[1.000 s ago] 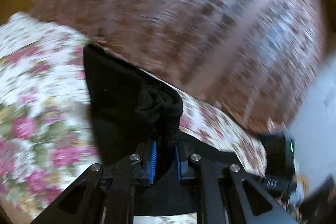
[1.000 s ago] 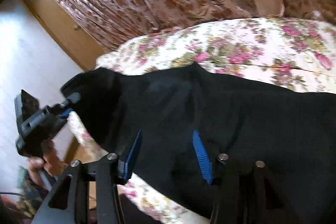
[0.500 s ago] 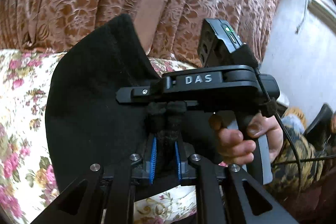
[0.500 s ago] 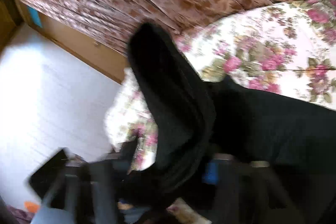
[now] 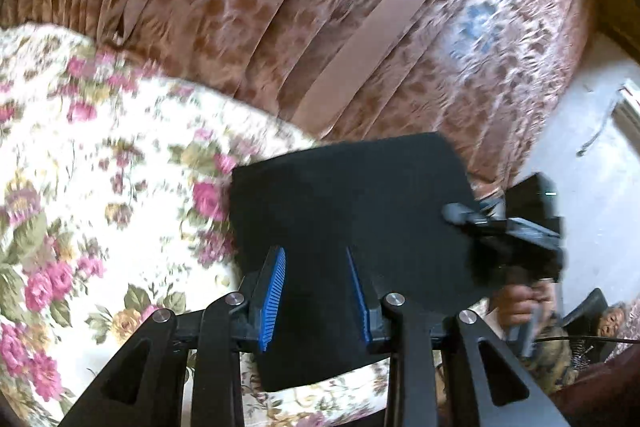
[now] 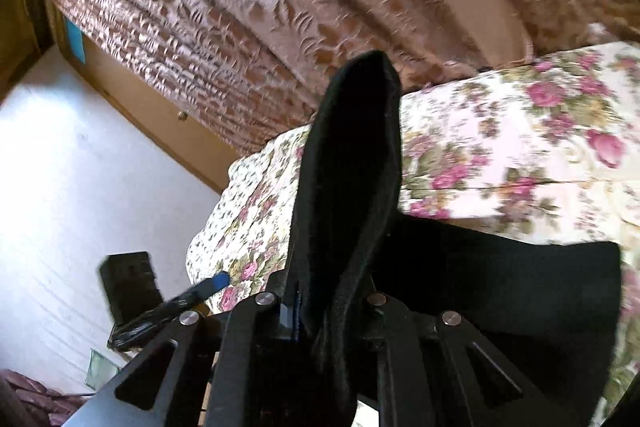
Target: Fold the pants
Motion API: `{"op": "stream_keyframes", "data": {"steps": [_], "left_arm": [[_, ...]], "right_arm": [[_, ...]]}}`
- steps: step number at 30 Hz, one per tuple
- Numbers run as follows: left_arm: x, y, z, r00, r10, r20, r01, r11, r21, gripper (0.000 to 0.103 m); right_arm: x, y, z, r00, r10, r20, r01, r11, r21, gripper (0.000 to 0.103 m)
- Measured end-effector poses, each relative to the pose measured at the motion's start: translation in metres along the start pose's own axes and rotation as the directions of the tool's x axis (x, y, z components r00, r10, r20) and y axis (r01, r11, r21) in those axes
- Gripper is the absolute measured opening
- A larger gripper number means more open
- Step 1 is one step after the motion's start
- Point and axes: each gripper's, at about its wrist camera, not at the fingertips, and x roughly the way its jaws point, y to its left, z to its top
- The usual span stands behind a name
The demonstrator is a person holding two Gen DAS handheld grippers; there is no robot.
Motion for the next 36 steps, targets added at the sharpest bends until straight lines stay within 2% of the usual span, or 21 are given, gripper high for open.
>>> {"op": "stream_keyframes", "data": {"steps": [4,9,13,16,19,23,29,32,36], "left_arm": [[0.046,-0.005,-0.017,0.993,-0.020,-0.118,0.020,1.000,-0.001,0.030],[0.085,-0.029,-0.038,0.966,-0.051,-0.253,0.065,0.997,0.050,0.029],[0.092,-0.045,-0.045,0.962,-0.049,-0.270,0.075,0.993,0.087,0.029],[0.093,-0.046,-0.044,0.960,-0.041,-0.277,0.068,0.994,0.090,0.029],[0.092,-0.046,-0.044,0.961,-0.040,-0.274,0.065,0.994,0.083,0.029],[0.091,-0.049,-0.043,0.965,-0.025,-0.261,0.053,0.994,0.100,0.029],[0.089,-0.055,-0.045,0.968,-0.017,-0.252,0.048,0.991,0.121,0.029],[0.089,-0.059,-0.045,0.968,-0.006,-0.251,0.043,0.989,0.142,0.029],[0.088,-0.063,-0.045,0.969,-0.007,-0.248,0.047,0.986,0.159,0.029]], "right_arm": [[-0.032,-0.023,-0.010,0.998,-0.058,0.013,0.058,0.998,0.018,0.013],[-0.052,-0.081,-0.029,0.986,-0.160,-0.045,0.164,0.983,0.086,0.013],[-0.048,-0.136,-0.047,0.972,-0.210,-0.104,0.227,0.953,0.201,0.014],[-0.050,-0.158,-0.058,0.983,-0.164,-0.085,0.181,0.944,0.277,0.016],[-0.060,-0.158,-0.060,0.986,-0.158,-0.053,0.166,0.940,0.299,0.027],[-0.090,-0.142,-0.067,0.973,-0.232,-0.008,0.224,0.931,0.289,0.035],[-0.133,-0.108,-0.086,0.967,-0.251,0.048,0.227,0.932,0.284,0.035],[-0.141,-0.091,-0.097,0.971,-0.236,0.047,0.213,0.934,0.286,0.035],[-0.129,-0.081,-0.111,0.973,-0.230,0.020,0.214,0.931,0.295,0.035]]}}
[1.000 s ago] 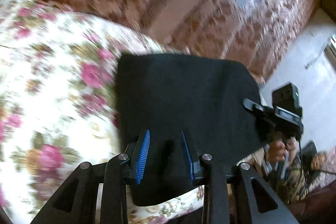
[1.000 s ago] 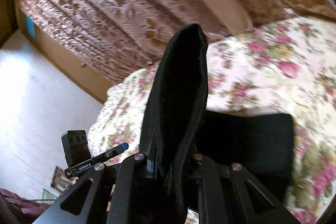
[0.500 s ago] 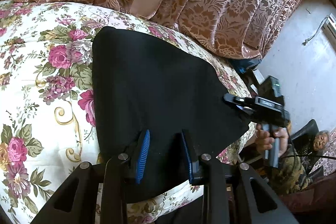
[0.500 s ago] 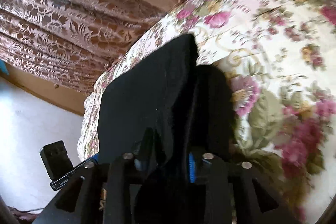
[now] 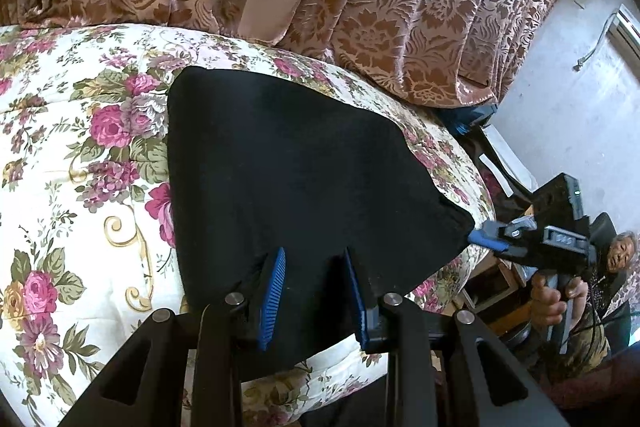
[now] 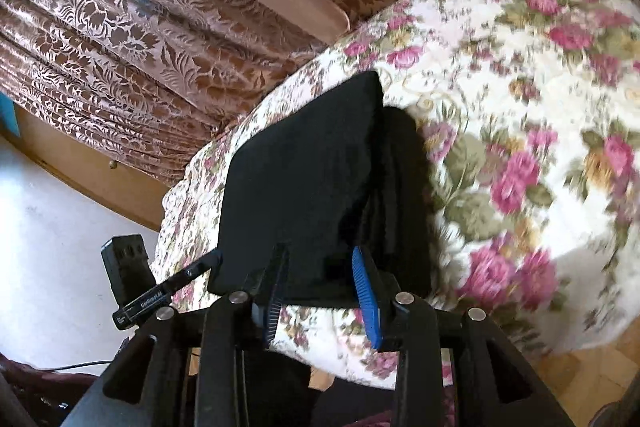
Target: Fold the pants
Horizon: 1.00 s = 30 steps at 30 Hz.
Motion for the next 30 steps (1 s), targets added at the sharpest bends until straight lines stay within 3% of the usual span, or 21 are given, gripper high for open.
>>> {"op": "stream_keyframes", "data": {"steps": [4,6,9,11,15,20,25,28,30], "left_arm": [[0.000,-0.006,-0.001,1.000,0.011,-0.002,-0.011,0.999,0.033,0.029],[0.000,-0.011,-0.002,1.000,0.014,-0.001,-0.014,0.999,0.053,0.029],[-0.002,-0.019,-0.005,0.999,0.031,-0.006,-0.031,0.996,0.085,0.030],[0.005,-0.022,-0.007,0.995,0.092,-0.027,-0.089,0.991,0.105,0.030],[0.018,-0.027,-0.010,0.986,0.165,-0.033,-0.160,0.980,0.117,0.031],[0.020,-0.040,-0.010,0.970,0.244,-0.012,-0.238,0.955,0.175,0.031],[0.015,-0.045,-0.008,0.964,0.265,0.004,-0.261,0.947,0.187,0.031],[0.008,-0.046,-0.006,0.962,0.273,0.019,-0.272,0.943,0.190,0.031],[0.003,-0.048,-0.003,0.961,0.273,0.034,-0.274,0.942,0.191,0.031]], "right_arm": [[0.023,-0.010,-0.004,0.999,-0.033,-0.035,0.035,0.998,0.044,0.034],[0.027,-0.011,-0.003,0.999,-0.052,-0.017,0.052,0.997,0.051,0.009],[0.026,-0.007,-0.003,0.997,-0.082,0.001,0.082,0.996,0.035,0.007],[0.017,0.002,-0.008,0.994,-0.109,0.018,0.109,0.994,-0.011,0.007],[0.030,-0.012,-0.017,0.972,-0.235,-0.015,0.235,0.971,-0.034,0.006],[0.035,-0.025,-0.018,0.981,-0.196,-0.015,0.196,0.981,0.004,0.005],[0.022,-0.019,-0.016,0.984,-0.177,-0.012,0.177,0.984,0.001,0.013],[0.010,-0.012,-0.011,0.978,-0.210,0.014,0.211,0.977,-0.015,0.023],[-0.001,-0.007,-0.004,0.972,-0.229,0.057,0.231,0.973,-0.017,0.038]]}}
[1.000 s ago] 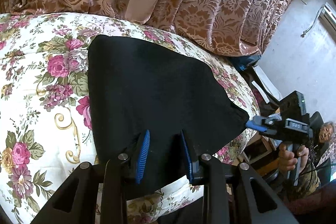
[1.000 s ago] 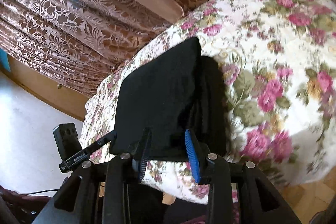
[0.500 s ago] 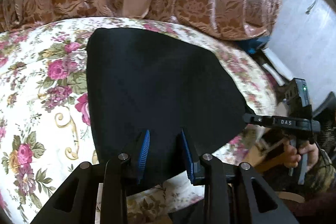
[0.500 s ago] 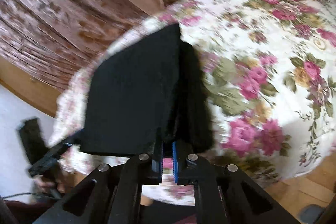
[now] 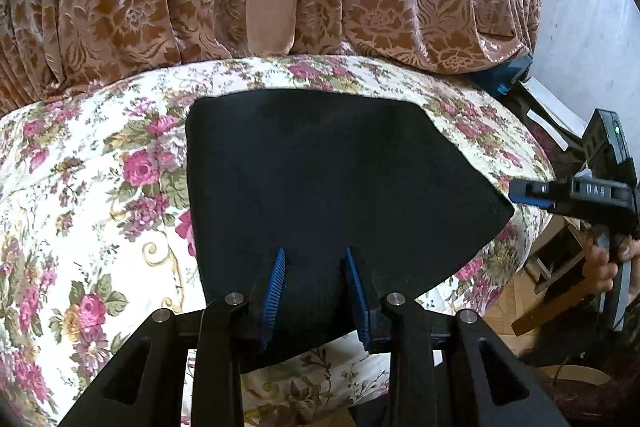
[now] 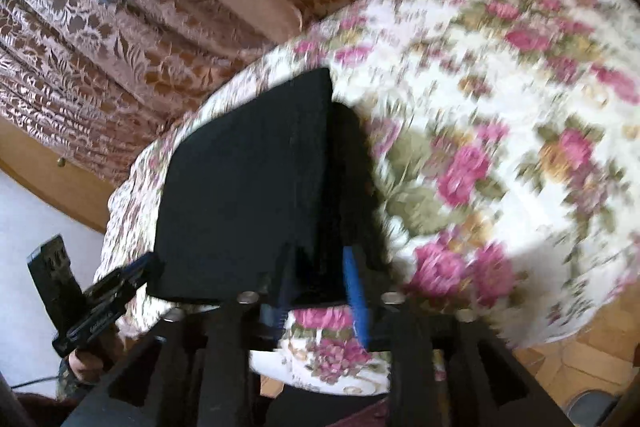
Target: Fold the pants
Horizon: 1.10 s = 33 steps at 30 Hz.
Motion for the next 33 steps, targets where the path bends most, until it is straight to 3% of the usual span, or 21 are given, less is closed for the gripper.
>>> {"op": "stream_keyframes", "data": {"steps": [4,10,14,22,23,25,27,33], "left_arm": [[-0.007,-0.001,0.004,0.999,0.025,0.022,-0.026,0.999,0.019,0.032],[-0.007,0.005,0.011,0.999,0.050,0.020,-0.050,0.999,0.017,0.032],[-0.006,0.009,0.015,0.997,0.073,0.028,-0.073,0.997,0.017,0.032],[0.001,0.025,0.025,0.996,0.084,0.023,-0.084,0.996,-0.003,0.032],[0.003,0.031,0.026,0.997,0.077,0.019,-0.076,0.997,-0.022,0.032],[0.006,0.047,0.032,0.998,0.055,0.010,-0.054,0.996,-0.077,0.032],[0.008,0.064,0.037,0.999,0.037,0.015,-0.035,0.990,-0.136,0.032],[0.012,0.109,0.053,0.997,-0.046,0.056,0.059,0.960,-0.273,0.036]], "right_arm": [[-0.005,0.005,0.024,0.998,-0.018,0.056,0.018,1.000,-0.006,0.042],[0.025,0.015,0.064,0.997,-0.041,0.072,0.040,0.999,0.020,0.044],[0.055,0.016,0.087,0.998,-0.036,0.047,0.034,0.998,0.051,0.044],[0.106,0.016,0.108,0.994,-0.100,-0.033,0.102,0.994,0.048,0.044],[0.110,0.016,0.108,0.995,-0.096,-0.040,0.098,0.994,0.043,0.035],[0.114,0.018,0.106,0.994,-0.102,-0.032,0.102,0.995,0.016,0.030],[0.116,0.018,0.105,0.996,-0.091,-0.024,0.091,0.996,0.004,0.016],[0.106,0.026,0.099,0.994,-0.088,0.059,0.090,0.995,-0.043,0.010]]}}
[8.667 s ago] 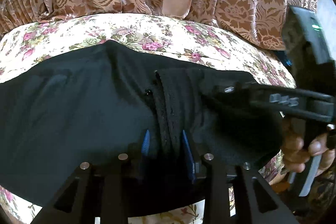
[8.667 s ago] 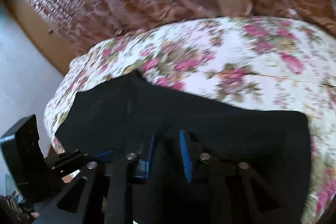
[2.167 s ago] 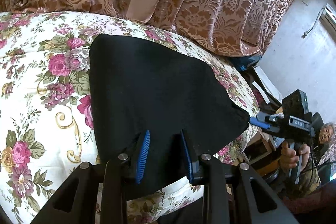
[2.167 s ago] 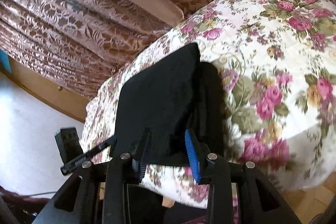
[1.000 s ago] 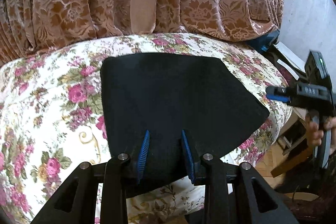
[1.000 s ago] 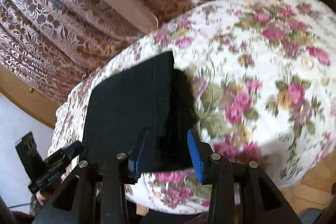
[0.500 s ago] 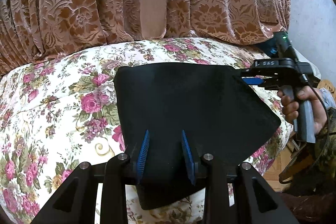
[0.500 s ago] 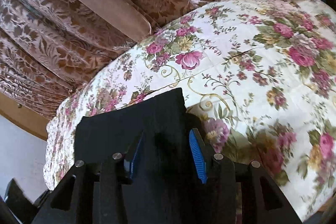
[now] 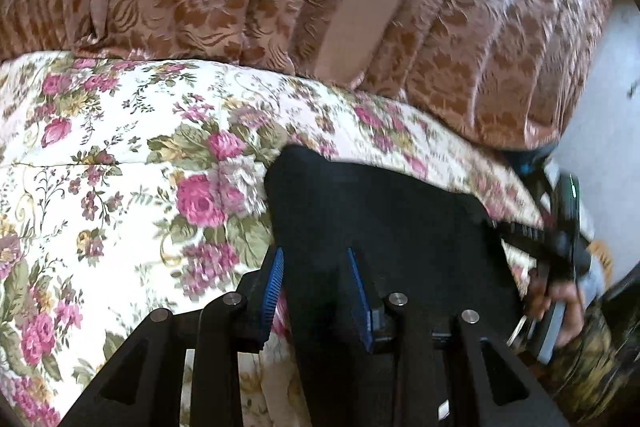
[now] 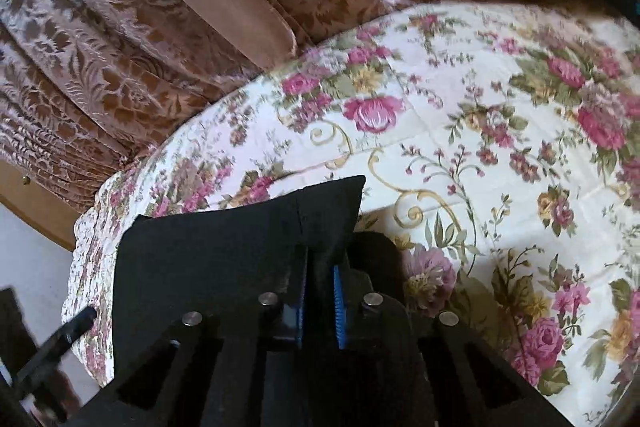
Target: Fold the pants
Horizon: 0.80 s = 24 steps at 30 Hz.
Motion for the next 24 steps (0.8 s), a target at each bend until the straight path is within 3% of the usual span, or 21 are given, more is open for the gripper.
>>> {"op": "stream_keyframes", "data": {"steps": [6,11,17,19,21,24], "left_arm": [[0.016,0.023,0.019,0.999,-0.051,-0.010,0.050,0.992,-0.113,0.048],[0.050,0.033,0.027,0.991,-0.083,-0.100,0.064,0.981,-0.184,0.048],[0.080,0.040,0.034,0.978,-0.153,-0.143,0.112,0.958,-0.262,0.048],[0.087,0.036,0.034,0.976,-0.156,-0.154,0.115,0.962,-0.247,0.047],[0.093,0.028,0.034,0.982,-0.102,-0.161,0.071,0.980,-0.187,0.042],[0.096,0.005,0.027,0.989,0.045,-0.141,-0.047,0.999,-0.012,0.041]], "right_arm": [[-0.007,0.001,-0.008,0.996,-0.062,0.061,0.066,0.996,-0.054,0.008],[0.001,0.001,-0.010,0.991,-0.112,0.080,0.118,0.990,-0.077,0.008],[0.005,-0.002,-0.014,0.989,-0.118,0.090,0.125,0.990,-0.070,0.010],[0.006,-0.005,-0.014,0.990,-0.110,0.091,0.116,0.992,-0.058,0.011],[0.008,-0.007,-0.015,0.990,-0.110,0.092,0.115,0.992,-0.054,0.013],[0.012,-0.013,-0.016,0.991,-0.099,0.090,0.103,0.994,-0.041,0.013]]}}
